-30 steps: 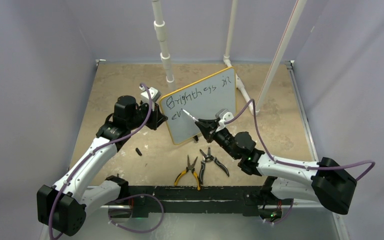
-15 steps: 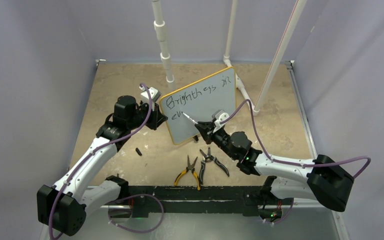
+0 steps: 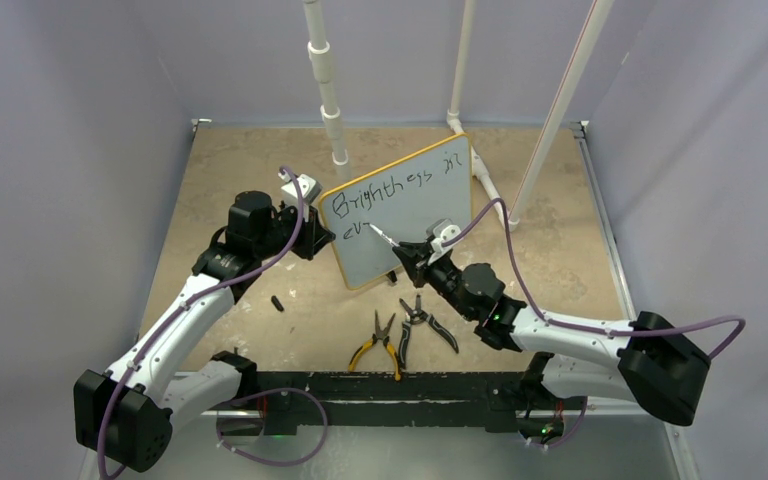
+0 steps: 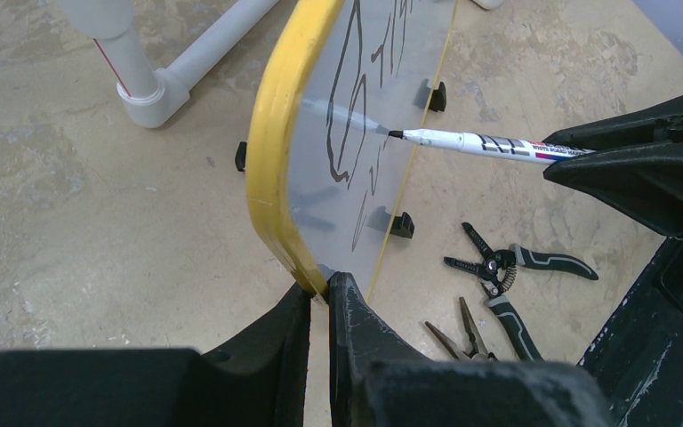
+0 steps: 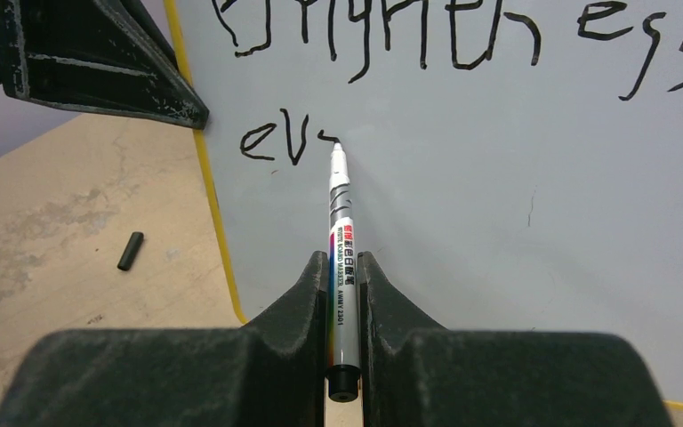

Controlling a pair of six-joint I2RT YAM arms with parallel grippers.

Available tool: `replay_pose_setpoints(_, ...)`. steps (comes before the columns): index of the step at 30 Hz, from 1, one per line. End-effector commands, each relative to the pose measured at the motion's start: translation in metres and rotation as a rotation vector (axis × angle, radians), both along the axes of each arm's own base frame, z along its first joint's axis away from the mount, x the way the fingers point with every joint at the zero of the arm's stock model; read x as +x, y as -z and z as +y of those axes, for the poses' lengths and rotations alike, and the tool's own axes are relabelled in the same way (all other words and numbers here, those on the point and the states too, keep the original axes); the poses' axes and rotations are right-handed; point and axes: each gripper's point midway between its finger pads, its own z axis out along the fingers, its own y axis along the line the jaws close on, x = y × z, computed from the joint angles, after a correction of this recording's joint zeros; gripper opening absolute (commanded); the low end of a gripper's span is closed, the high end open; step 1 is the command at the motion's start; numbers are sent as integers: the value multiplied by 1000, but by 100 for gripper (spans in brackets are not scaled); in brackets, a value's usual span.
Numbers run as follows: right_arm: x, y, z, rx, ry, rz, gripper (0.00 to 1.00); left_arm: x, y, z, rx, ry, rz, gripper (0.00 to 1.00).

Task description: Write a sentence on the whiteboard

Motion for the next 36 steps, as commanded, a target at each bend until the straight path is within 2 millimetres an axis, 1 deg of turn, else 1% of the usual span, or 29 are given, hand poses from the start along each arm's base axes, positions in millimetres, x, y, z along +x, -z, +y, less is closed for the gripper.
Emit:
replay_pose_setpoints(1, 9, -4, -13, 3, 81, -3, 0, 0, -4, 1, 6, 13, -41, 0)
replay_pose_setpoints(10, 11, -23, -7, 32, 66, -53, 0, 0, -4, 1, 6, 13, -42, 0)
replay_pose_setpoints(18, 10, -30, -5, 46, 53, -70, 0, 0, -5, 1, 5, 12, -43, 0)
replay_pose_setpoints(26, 9, -41, -4, 74, 45, -95, 0, 0, -5, 1, 5, 13, -43, 0)
replay_pose_setpoints(33, 9, -34, 3, 51, 22, -84, 0, -1, -5, 1, 5, 13, -44, 0)
replay_pose_setpoints(36, 9, -36, 3, 46, 17, -101, 0, -1, -5, 1, 5, 13, -46, 0)
